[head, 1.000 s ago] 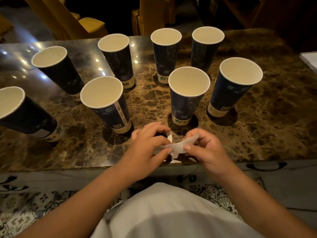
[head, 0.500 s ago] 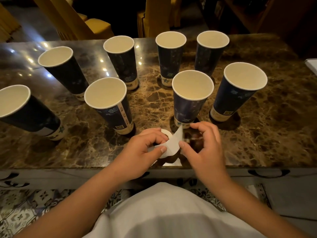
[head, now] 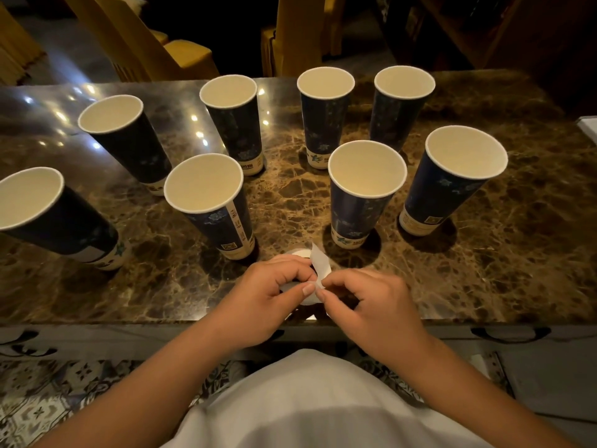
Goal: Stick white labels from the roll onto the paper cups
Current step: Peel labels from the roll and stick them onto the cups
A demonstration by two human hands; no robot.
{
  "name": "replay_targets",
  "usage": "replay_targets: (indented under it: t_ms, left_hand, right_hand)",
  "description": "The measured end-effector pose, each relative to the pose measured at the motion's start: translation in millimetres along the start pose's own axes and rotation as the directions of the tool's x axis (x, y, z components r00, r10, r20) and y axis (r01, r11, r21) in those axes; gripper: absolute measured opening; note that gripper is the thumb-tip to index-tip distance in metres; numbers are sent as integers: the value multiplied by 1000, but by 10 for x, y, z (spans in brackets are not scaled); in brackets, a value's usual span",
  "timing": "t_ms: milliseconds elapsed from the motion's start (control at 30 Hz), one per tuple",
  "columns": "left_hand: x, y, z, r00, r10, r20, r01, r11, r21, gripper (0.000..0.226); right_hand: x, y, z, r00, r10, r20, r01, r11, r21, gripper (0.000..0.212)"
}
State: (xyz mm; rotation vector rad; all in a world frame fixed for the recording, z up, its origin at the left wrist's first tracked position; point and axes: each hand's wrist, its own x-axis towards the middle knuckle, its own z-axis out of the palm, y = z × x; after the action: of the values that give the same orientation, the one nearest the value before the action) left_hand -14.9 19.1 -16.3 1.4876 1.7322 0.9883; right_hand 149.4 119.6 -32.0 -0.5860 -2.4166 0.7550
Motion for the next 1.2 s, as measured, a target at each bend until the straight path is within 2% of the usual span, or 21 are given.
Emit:
replay_targets:
  t_ms: [167,333,533,633,733,833,933,1000,1100,1167,1200]
  left_hand:
    - [1,-5,6,999,34,-14,-33,998,49,18]
    - [-3,-14,26,1000,18,-19,-16,996,84,13]
    - [-18,43,36,999,-14,-43,18,996,82,12]
    - [-30,45,36,997,-44,-65,49,996,70,11]
    - [-60,34,39,984,-103,-143,107,994,14,12]
    - [-67,34,43,965,-152,-214,150,988,-28,17]
    - [-60,67,24,956,-161,-246,163,987,-11,17]
    - [-58,87,7,963,-128,-238,149,986,74,12]
    - [-65,131,0,967,-116,-228,179,945,274,28]
    - [-76,218,-9,957,-85,-278,199,887,416,42]
    - [-82,267,-13,950,-18,-312,170,868,467,41]
  right_hand:
    - [29,-22,-37,997,70,12,-71,989,133,18]
    - [-4,-20,-20,999,-33,3,33,999,-22,19]
    - [3,-12,-29,1000,-11,-5,11,1000,13,23]
    - [11,4,-33,998,52,-37,-49,995,83,18]
    - [6,28,-43,977,197,-88,-174,961,215,11]
    - [-20,41,-77,921,385,-58,-330,853,405,17]
    - [-23,38,-133,864,500,-61,-372,716,590,22]
    - [-24,39,-156,843,527,-111,-368,714,596,24]
    - [-38,27,-169,875,416,-247,-280,851,443,16]
    - [-47,24,-189,921,207,-330,-133,963,234,15]
    - [-51,15,-193,931,101,-351,-58,990,132,17]
